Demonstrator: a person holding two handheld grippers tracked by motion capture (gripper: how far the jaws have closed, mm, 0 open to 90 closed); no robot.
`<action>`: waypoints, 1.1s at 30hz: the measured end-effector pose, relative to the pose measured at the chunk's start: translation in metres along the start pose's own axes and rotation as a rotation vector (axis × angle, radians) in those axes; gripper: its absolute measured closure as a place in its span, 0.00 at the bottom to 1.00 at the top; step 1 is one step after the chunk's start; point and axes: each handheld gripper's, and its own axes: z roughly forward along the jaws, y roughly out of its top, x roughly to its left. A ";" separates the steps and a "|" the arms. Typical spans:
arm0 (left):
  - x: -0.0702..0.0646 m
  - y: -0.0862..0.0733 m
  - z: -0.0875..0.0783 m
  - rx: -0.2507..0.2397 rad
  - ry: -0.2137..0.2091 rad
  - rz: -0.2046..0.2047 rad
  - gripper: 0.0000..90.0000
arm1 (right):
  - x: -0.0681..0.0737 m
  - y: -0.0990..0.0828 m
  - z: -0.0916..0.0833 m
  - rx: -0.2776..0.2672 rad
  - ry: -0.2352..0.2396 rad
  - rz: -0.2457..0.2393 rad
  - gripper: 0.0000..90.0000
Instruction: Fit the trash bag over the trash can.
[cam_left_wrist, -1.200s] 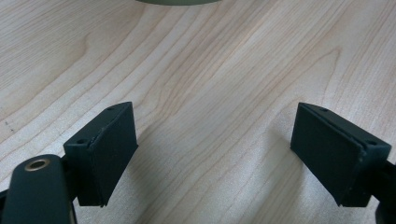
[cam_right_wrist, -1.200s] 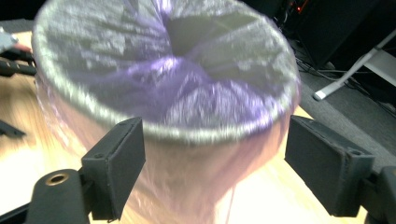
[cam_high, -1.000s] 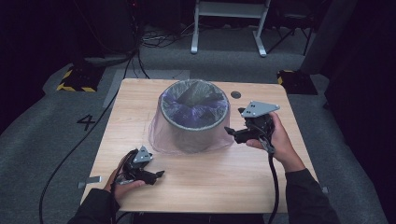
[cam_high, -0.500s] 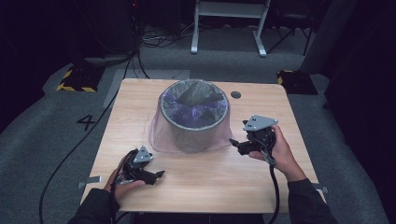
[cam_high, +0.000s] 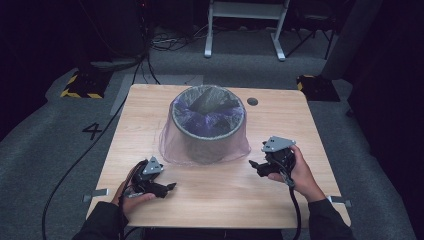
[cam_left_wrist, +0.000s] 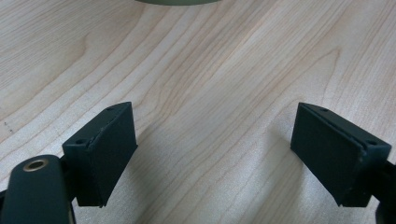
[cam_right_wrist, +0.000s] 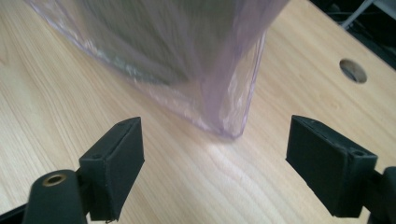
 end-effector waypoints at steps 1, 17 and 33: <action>0.000 0.000 0.000 0.000 0.000 0.000 0.15 | 0.000 -0.004 0.002 0.008 -0.002 0.000 0.21; 0.000 0.001 0.001 -0.001 -0.001 -0.001 0.15 | 0.003 -0.063 0.017 0.086 0.028 0.100 0.21; 0.000 0.001 0.001 0.000 -0.002 -0.002 0.14 | 0.000 -0.114 0.004 0.041 0.018 0.241 0.21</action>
